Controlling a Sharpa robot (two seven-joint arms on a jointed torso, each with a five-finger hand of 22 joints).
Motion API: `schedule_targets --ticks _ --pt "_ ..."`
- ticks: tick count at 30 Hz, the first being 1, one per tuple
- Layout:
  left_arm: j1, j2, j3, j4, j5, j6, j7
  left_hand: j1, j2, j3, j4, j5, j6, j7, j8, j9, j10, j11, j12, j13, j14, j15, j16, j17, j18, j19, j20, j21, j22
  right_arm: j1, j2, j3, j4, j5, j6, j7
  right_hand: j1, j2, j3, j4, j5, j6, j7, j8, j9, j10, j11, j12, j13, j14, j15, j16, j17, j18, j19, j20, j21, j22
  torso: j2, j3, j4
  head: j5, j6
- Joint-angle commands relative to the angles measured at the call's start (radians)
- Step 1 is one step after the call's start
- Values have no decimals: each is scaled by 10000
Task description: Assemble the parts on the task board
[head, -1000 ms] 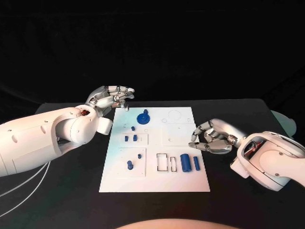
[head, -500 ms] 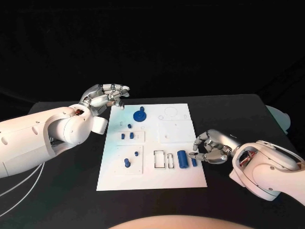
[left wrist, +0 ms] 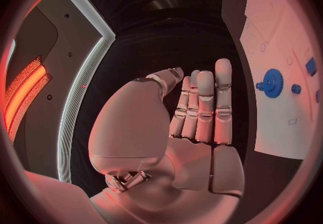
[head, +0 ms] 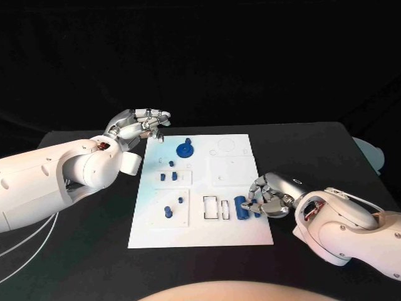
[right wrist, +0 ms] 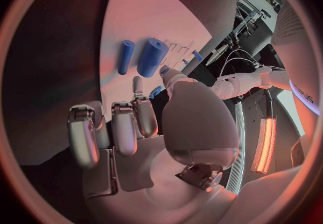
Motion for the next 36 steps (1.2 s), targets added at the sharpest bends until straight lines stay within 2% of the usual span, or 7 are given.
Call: schedule_targets --ticks 1,17,19,29,32,33,36 --pt "5 1 7 30 36 190 160 -82 0 -20 8 -5 -60 -27 34 -9 -71 -30 35 9 -69 0 -34 -12 144 56 43 -69 -8 -28 98 -3 -17 -516 -69 -262 -114 -19 -54 -17 -61 -87 4 55 10 11 -9 -35 671 637 -41 37 401 -65 1045 -93 53 2635 17 11 11 18 11" --pt "6 -37 7 55 36 194 141 -94 0 -28 23 -2 -61 -28 37 -9 -74 -30 41 10 -69 1 -31 -13 144 57 45 -77 -13 -268 516 -23 -361 -671 694 -556 -361 113 -529 1 -38 -145 0 132 44 -11 -10 -69 670 637 -38 54 437 -65 1045 -89 53 2635 43 19 33 63 -21" --pt "7 -45 7 59 36 192 137 -94 0 -28 23 -2 -61 -28 37 -9 -74 -30 41 10 -69 1 -31 -13 144 57 45 -77 -13 -292 558 -25 -379 -751 801 -605 -447 141 -772 -5 283 -170 -7 175 65 -23 -14 -89 668 637 -41 62 459 -65 1045 -93 53 2635 46 17 35 64 -18" --pt "7 -66 8 74 35 201 115 -91 5 -30 31 3 -62 -32 41 -8 -77 -34 50 11 -70 0 -29 -15 145 59 46 -85 -18 -401 736 -37 -476 -1072 1015 -771 -261 189 -955 -46 316 -164 -20 243 91 -18 -25 -90 687 640 -50 73 491 -65 1045 -96 53 2635 55 13 56 59 -36" --pt "7 -74 8 79 35 197 107 -91 5 -30 31 3 -62 -32 41 -8 -77 -34 50 11 -70 0 -29 -15 145 59 46 -85 -18 -419 767 -39 -495 -1150 873 -808 81 325 -882 -127 389 -97 -46 311 113 14 -48 -62 724 643 -67 79 505 -65 1045 -105 53 2635 57 11 63 55 -31" --pt "8 -76 8 80 35 194 106 -84 8 -28 29 6 -62 -35 42 -8 -78 -37 54 12 -71 -1 -28 -15 146 60 46 -88 -20 -423 776 -39 -497 -1175 800 -820 589 577 -632 -278 320 -12 -86 372 123 64 -88 -16 779 652 -100 94 551 -65 1045 -125 53 2635 60 11 64 58 -28" --pt "8 -82 8 83 35 188 103 -84 8 -28 29 6 -62 -35 42 -8 -78 -37 54 12 -71 -1 -28 -15 146 60 46 -88 -20 -430 778 -39 -475 -1236 496 -825 1088 841 -279 -404 106 104 -151 427 107 105 -147 11 822 659 -148 105 582 -65 1045 -166 53 2635 63 17 63 67 -23"
